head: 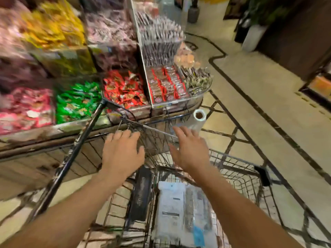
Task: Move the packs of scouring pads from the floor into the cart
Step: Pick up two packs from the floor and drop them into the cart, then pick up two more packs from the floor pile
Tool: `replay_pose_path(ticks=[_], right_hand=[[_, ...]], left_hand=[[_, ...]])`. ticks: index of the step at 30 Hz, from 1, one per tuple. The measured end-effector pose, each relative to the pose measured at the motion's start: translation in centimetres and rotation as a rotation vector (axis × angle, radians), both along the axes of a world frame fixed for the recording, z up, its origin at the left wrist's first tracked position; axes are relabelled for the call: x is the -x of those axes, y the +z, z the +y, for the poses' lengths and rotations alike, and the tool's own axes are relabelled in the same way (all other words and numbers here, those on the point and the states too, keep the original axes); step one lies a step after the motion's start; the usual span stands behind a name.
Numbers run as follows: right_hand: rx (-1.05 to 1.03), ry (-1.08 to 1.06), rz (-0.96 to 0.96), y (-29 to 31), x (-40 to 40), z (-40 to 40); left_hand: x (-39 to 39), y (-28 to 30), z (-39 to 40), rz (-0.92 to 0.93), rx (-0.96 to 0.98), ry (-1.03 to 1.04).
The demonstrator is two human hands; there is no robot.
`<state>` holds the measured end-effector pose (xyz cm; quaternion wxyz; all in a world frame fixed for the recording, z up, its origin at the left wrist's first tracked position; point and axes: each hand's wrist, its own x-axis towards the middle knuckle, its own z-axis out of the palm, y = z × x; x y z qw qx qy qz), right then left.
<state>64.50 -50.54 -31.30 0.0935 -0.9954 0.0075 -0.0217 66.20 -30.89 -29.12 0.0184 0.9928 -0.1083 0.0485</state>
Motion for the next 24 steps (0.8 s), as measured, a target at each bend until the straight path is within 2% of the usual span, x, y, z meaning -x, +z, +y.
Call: replay_pose_path(ticks=[7,12,17,24], right_hand=[[0.051,0.194,-0.214,12.7,-3.5,4.3],[0.042,0.409,-0.328,19.2,-4.5,10.5],[-0.011,0.621,-0.403,23.3,-2.8,19.9],[-0.060,0.900,-0.427,25.9,3.0,34.2]], left_hand=[[1.4,12.1,5.5,-0.198,-0.047,0.205],[5.5,18.4,11.8,-0.341,-0.046,0.381],[11.4,22.1,19.3,-0.387,-0.112,0.603],[21.7,24.5,29.4,-0.399,-0.167,0.890]])
